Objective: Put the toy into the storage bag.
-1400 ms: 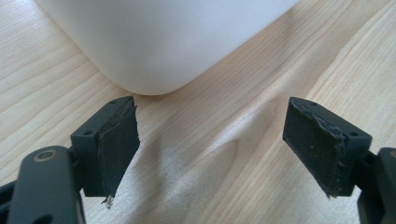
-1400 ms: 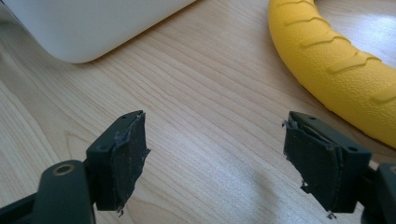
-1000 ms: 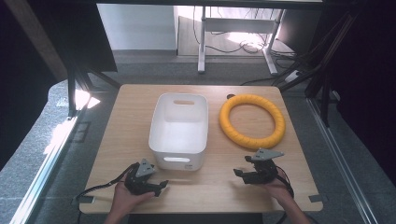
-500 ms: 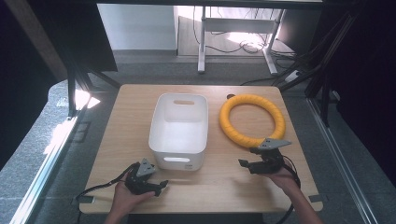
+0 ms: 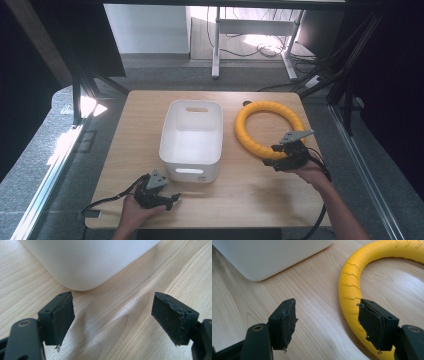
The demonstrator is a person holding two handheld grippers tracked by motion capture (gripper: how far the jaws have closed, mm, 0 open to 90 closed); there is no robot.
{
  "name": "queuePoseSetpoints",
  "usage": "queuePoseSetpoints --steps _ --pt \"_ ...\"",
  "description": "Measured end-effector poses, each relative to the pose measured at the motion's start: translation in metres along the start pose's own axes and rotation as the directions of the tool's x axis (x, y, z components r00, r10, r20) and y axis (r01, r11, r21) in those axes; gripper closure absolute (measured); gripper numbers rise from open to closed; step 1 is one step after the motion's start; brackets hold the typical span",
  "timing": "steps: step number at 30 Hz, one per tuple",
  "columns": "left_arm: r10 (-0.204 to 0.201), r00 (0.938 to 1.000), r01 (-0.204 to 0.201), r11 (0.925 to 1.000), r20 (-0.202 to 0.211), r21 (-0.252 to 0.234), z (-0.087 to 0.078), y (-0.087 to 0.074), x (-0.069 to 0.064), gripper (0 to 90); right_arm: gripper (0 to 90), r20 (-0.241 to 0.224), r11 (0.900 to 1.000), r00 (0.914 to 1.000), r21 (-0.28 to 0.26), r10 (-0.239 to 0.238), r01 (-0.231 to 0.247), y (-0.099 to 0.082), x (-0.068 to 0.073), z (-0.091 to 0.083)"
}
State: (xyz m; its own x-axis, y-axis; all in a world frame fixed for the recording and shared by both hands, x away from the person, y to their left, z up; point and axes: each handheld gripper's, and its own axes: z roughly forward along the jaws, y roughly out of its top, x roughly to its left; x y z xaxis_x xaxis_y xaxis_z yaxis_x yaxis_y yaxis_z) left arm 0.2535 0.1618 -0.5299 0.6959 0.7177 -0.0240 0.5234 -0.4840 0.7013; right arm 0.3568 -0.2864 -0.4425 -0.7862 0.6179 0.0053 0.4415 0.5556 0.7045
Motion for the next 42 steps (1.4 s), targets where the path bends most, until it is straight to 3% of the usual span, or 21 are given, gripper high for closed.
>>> queuePoseSetpoints --steps 10,21,32,42 --pt "0.007 1.0 -0.007 1.0 -0.003 -0.002 0.0 0.0 0.001 18.6 31.9 -0.013 0.9977 0.9994 0.06 -0.031 0.032 0.015 -0.009 0.01" --pt "0.007 1.0 -0.007 1.0 -0.002 -0.002 -0.001 0.0 0.001 18.5 32.4 -0.007 0.9918 0.9995 0.124 -0.03 0.03 0.025 -0.023 0.023" --pt "0.006 1.0 -0.006 1.0 -0.003 0.0 0.0 0.0 0.0 18.5 33.2 -0.011 0.9779 0.9988 0.203 -0.048 0.049 0.03 -0.033 0.037" --pt "0.009 1.0 -0.009 1.0 -0.003 -0.002 -0.001 0.0 0.001 18.6 33.5 -0.019 0.9686 0.9987 0.244 -0.047 0.05 0.029 -0.043 0.047"
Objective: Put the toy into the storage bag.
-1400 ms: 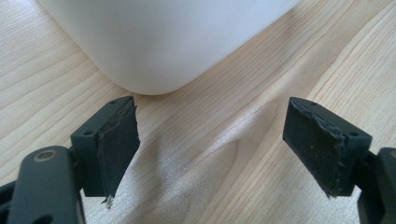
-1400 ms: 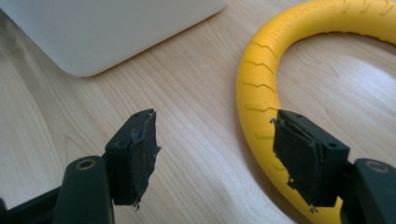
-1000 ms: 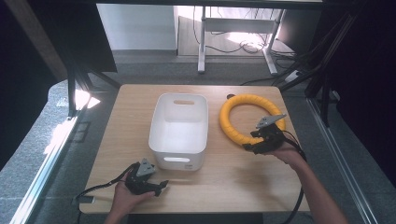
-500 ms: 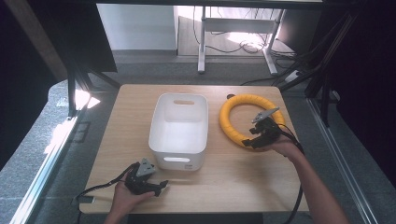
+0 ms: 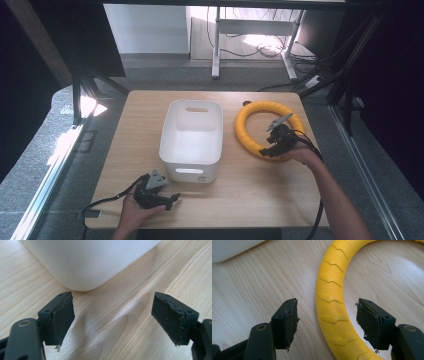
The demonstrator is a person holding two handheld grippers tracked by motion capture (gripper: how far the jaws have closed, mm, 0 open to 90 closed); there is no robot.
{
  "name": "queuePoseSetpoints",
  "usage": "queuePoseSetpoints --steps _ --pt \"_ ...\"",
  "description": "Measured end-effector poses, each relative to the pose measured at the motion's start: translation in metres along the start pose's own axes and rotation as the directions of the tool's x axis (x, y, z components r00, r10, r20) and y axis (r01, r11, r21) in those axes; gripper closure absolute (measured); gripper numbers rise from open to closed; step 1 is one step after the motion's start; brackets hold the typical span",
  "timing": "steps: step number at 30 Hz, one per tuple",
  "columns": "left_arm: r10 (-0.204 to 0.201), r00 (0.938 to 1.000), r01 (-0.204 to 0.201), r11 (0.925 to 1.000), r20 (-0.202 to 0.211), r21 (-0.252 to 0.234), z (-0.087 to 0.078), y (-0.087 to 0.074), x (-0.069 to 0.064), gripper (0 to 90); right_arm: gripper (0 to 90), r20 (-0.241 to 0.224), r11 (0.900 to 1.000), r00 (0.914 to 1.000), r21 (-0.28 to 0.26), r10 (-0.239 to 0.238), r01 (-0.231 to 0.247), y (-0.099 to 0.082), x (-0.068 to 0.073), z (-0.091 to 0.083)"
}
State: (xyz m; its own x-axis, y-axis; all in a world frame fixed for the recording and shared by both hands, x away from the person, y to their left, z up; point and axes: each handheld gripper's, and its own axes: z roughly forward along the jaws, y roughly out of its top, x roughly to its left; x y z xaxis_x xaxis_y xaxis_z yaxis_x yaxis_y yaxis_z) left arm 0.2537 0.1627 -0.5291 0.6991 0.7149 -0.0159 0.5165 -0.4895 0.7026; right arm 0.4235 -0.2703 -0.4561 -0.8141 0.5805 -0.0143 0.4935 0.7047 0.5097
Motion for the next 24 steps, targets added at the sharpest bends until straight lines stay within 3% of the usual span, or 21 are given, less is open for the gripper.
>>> queuePoseSetpoints --steps 12,24 --pt "0.001 1.0 -0.001 1.0 0.002 0.0 0.0 0.0 0.0 18.6 34.5 -0.014 0.9951 0.9996 0.095 -0.025 0.026 0.005 -0.006 0.018" --pt "-0.001 1.0 0.001 1.0 0.004 0.001 0.001 0.0 -0.001 18.5 34.8 -0.018 0.9873 0.9988 0.152 -0.045 0.047 0.004 -0.011 0.031"
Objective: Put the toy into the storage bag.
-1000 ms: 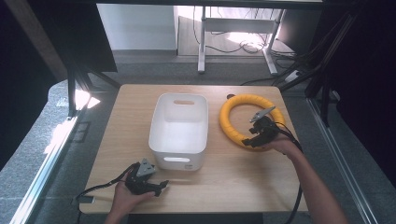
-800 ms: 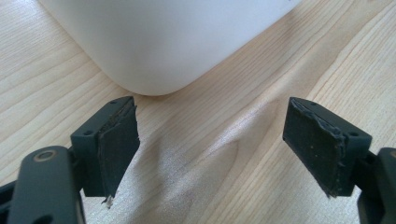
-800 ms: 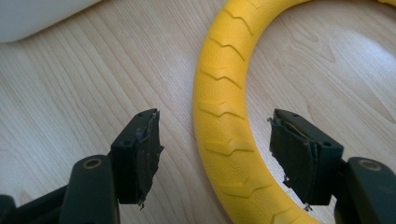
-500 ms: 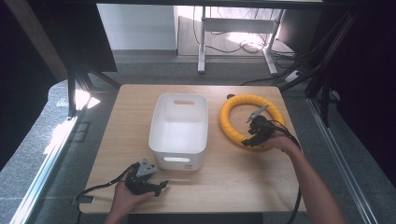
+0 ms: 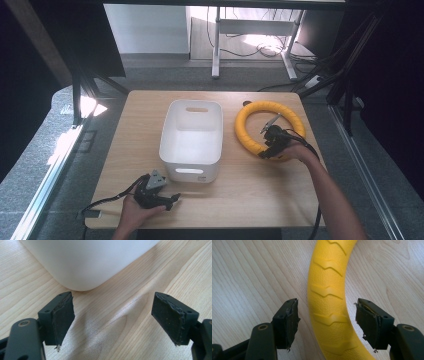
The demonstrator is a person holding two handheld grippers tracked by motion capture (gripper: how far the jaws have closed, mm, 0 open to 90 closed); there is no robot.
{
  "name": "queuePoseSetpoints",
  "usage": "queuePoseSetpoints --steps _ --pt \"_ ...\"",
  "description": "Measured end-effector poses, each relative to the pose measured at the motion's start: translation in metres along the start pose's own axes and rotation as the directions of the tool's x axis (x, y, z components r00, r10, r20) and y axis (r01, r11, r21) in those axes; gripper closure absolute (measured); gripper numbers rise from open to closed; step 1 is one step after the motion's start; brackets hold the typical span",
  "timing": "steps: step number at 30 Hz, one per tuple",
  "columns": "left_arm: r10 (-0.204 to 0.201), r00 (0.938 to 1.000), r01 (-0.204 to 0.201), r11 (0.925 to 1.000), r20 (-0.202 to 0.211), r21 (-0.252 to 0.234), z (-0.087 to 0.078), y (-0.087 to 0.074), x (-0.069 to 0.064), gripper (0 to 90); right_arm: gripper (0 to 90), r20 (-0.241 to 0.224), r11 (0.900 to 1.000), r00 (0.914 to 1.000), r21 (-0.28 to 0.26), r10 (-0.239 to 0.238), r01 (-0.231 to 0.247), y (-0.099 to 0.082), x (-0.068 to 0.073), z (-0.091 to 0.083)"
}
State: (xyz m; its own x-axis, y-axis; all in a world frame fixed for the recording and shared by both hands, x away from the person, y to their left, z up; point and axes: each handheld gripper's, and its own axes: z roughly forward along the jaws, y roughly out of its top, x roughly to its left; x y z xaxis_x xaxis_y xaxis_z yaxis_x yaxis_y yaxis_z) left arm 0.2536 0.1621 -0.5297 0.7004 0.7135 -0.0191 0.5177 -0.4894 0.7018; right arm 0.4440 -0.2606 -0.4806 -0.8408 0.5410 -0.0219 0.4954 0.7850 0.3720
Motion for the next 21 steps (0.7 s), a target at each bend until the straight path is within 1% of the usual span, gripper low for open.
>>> queuePoseSetpoints --steps 6,8,12,15,16,19,21 --pt "0.001 1.0 -0.001 1.0 0.0 0.0 0.0 0.0 0.0 18.6 35.1 -0.004 0.9996 0.9999 0.021 -0.016 0.016 0.005 0.001 0.002" --pt "0.001 1.0 -0.001 1.0 0.001 -0.001 0.0 0.0 0.0 18.5 35.3 -0.002 0.9988 0.9997 0.041 -0.026 0.026 0.007 0.001 0.005" --pt "0.002 1.0 -0.002 1.0 0.001 0.002 0.0 0.0 0.0 18.5 36.2 0.005 0.9978 0.9994 0.057 -0.035 0.035 0.008 0.001 0.008" --pt "0.002 1.0 -0.002 1.0 0.001 0.002 0.0 0.0 0.0 18.6 36.7 0.001 0.9969 0.9989 0.064 -0.046 0.046 0.008 0.0 0.011" --pt "0.002 1.0 -0.002 1.0 0.001 0.002 0.0 0.0 0.0 18.5 37.6 0.001 0.9967 0.9993 0.071 -0.038 0.038 0.008 0.0 0.012" --pt "0.002 1.0 -0.002 1.0 0.001 0.002 0.0 0.0 0.0 18.6 38.1 0.0 0.9947 0.9985 0.087 -0.054 0.054 0.007 -0.002 0.015" --pt "0.002 1.0 -0.002 1.0 0.002 0.002 0.0 0.0 0.0 18.6 38.6 -0.002 0.9937 0.9988 0.101 -0.05 0.049 0.007 -0.002 0.016"
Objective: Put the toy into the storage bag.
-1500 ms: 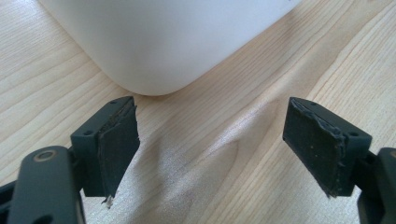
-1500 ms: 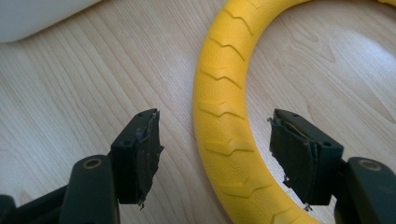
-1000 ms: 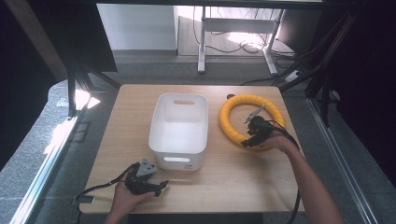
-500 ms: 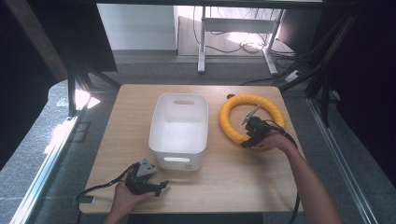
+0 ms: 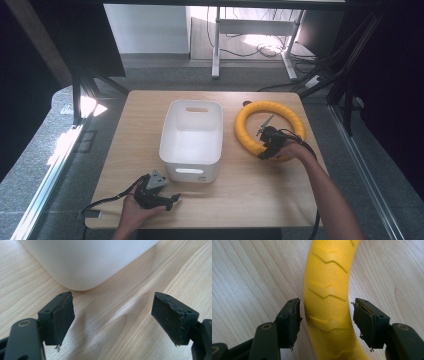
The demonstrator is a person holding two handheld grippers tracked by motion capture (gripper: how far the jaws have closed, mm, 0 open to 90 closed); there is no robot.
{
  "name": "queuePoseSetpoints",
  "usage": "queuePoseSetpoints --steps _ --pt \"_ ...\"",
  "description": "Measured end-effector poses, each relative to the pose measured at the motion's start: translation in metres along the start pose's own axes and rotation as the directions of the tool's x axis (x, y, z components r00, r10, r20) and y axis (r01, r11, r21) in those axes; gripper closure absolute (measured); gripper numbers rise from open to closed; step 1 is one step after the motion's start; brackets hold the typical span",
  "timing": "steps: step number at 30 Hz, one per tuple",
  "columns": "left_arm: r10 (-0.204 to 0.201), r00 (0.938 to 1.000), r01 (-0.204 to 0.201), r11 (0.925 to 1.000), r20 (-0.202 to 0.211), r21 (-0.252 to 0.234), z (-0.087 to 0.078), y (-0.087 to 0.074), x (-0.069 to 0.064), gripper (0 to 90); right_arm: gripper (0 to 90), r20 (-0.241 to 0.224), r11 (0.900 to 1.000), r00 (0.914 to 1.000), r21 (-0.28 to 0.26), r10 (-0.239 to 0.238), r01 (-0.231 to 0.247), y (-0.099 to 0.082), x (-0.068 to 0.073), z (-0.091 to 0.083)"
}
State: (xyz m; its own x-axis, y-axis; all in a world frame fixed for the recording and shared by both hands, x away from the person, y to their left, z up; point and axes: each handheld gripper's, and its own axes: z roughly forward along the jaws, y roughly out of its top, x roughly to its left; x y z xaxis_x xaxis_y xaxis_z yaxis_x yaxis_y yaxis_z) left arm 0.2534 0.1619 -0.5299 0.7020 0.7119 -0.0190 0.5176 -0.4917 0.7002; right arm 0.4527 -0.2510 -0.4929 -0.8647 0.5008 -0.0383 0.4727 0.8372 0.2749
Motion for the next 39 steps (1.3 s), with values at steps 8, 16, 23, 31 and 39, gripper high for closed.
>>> queuePoseSetpoints --steps 8,16,23,31,39 --pt "0.0 1.0 0.0 1.0 0.0 0.001 0.0 0.0 0.0 18.5 41.0 0.004 0.9993 0.9997 0.025 -0.026 0.026 0.0 -0.002 0.006" --pt "-0.002 1.0 0.002 1.0 0.002 0.002 0.001 0.0 -0.001 18.5 46.4 -0.01 0.9983 0.9989 0.035 -0.045 0.045 0.001 -0.002 0.011" --pt "-0.002 1.0 0.002 1.0 0.002 0.005 0.002 0.0 -0.001 18.5 48.9 -0.053 0.9974 0.9968 0.038 -0.059 0.061 0.002 -0.007 0.011" --pt "0.002 1.0 -0.002 1.0 0.001 0.004 0.001 -0.001 -0.001 18.5 50.6 -0.085 0.9933 0.9925 0.067 -0.088 0.094 0.006 -0.011 0.011" --pt "0.003 1.0 -0.003 1.0 -0.001 0.005 0.001 -0.001 -0.001 18.5 50.9 -0.092 0.9959 0.9928 0.04 -0.077 0.08 0.006 -0.012 0.007"
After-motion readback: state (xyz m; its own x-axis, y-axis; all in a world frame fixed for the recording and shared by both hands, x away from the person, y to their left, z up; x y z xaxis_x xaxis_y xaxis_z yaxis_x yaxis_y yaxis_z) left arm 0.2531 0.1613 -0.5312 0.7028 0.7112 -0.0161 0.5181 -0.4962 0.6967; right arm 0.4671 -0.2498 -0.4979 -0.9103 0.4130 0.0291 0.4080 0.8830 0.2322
